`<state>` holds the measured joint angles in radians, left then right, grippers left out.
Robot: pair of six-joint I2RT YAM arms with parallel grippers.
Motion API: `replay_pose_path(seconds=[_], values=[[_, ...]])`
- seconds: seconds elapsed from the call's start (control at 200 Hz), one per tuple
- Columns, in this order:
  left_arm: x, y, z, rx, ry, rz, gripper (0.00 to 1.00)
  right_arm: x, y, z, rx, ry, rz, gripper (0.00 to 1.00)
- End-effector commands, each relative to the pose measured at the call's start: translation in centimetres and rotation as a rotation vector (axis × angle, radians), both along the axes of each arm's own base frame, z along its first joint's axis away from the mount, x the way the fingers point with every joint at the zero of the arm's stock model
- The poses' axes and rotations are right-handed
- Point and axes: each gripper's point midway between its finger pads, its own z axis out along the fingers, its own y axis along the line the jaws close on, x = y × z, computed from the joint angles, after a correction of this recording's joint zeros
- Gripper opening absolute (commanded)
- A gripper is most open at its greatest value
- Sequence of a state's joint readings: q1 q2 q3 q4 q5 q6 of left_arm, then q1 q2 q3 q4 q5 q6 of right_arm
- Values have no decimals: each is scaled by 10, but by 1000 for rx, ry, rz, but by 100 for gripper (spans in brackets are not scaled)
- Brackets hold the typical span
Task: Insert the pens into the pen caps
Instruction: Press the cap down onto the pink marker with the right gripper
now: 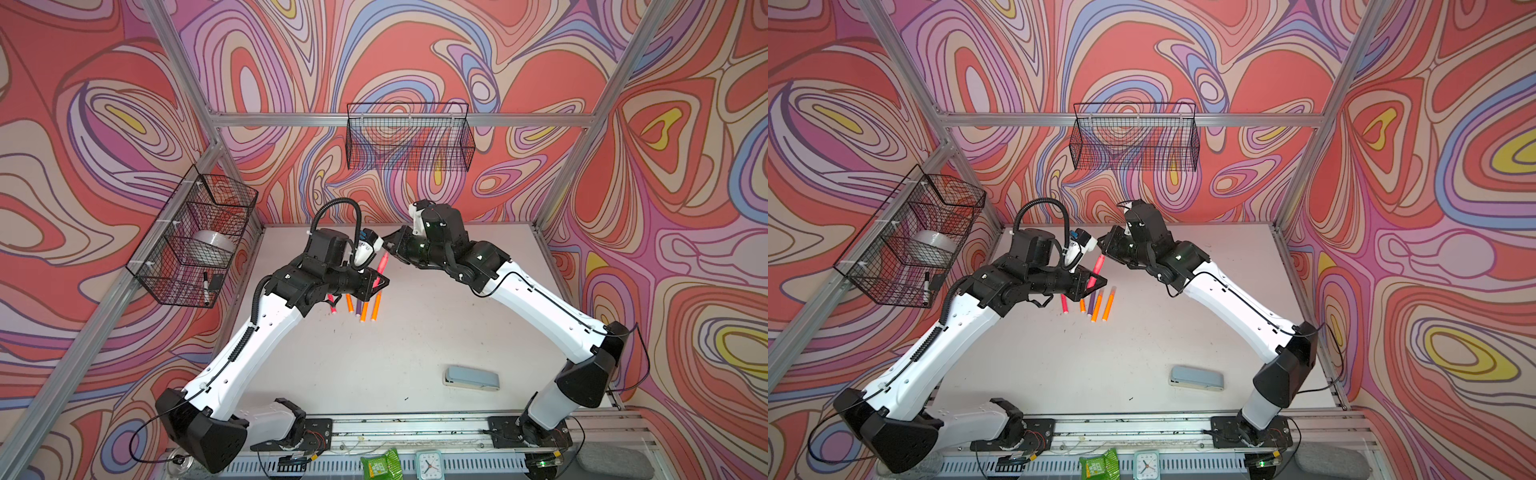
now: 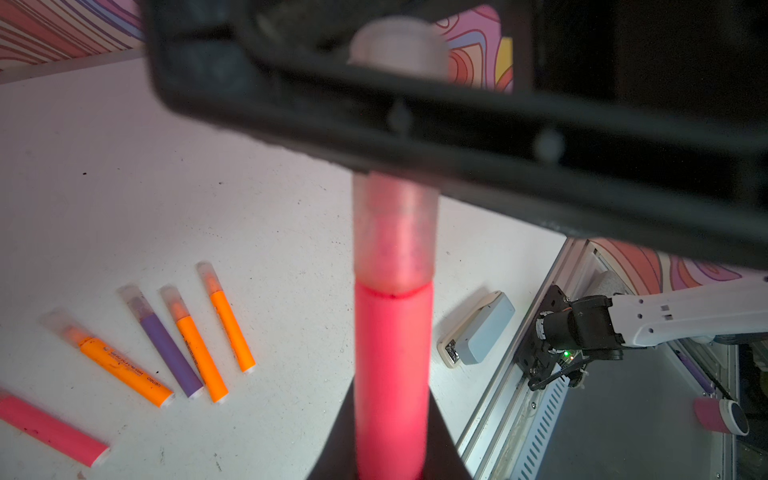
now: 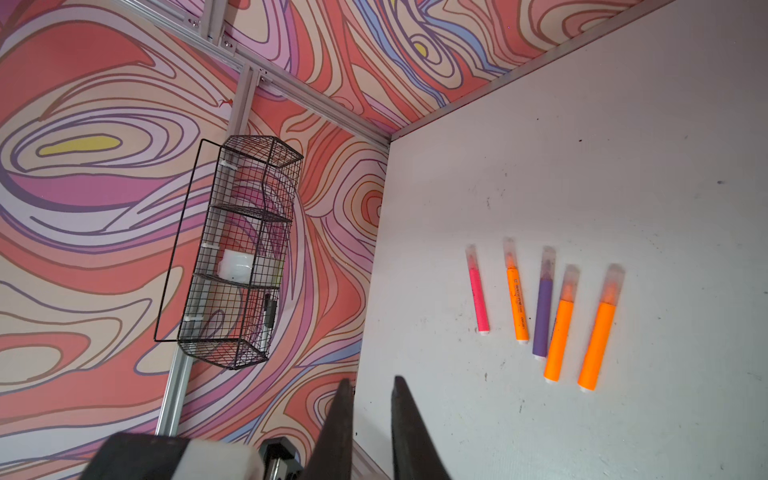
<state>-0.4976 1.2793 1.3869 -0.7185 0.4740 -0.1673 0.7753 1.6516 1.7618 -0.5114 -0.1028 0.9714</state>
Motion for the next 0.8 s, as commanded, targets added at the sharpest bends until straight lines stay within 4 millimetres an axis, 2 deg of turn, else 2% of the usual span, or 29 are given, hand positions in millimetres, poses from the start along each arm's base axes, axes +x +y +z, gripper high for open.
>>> replay_pose_path(seconds=[0.0, 0.14, 0.265, 0.34, 0.446, 0.536, 0.646, 0.721, 0.796], values=[[30, 5, 27, -27, -50, 131, 0, -25, 10, -11, -57, 33, 40, 0], [43, -3, 62, -195, -22, 142, 0, -39, 11, -13, -97, 20, 45, 0], [42, -7, 97, -304, -76, 103, 0, -49, 14, -8, -80, -20, 87, 0], [41, -3, 110, -302, -136, 107, 0, -54, 15, -6, -57, -39, 109, 0], [51, 13, 102, -187, -196, 182, 0, -53, 8, -12, -98, 29, 68, 0], [66, 34, 89, -27, -293, 300, 0, -58, 15, -25, -140, 155, 55, 0], [86, 55, 95, 82, -423, 433, 0, -70, 17, -28, -177, 232, 63, 0], [95, 54, 102, 116, -453, 451, 0, -74, 15, -30, -181, 236, 53, 0], [94, 45, 106, 102, -455, 437, 0, -75, 15, -34, -160, 238, 51, 0]])
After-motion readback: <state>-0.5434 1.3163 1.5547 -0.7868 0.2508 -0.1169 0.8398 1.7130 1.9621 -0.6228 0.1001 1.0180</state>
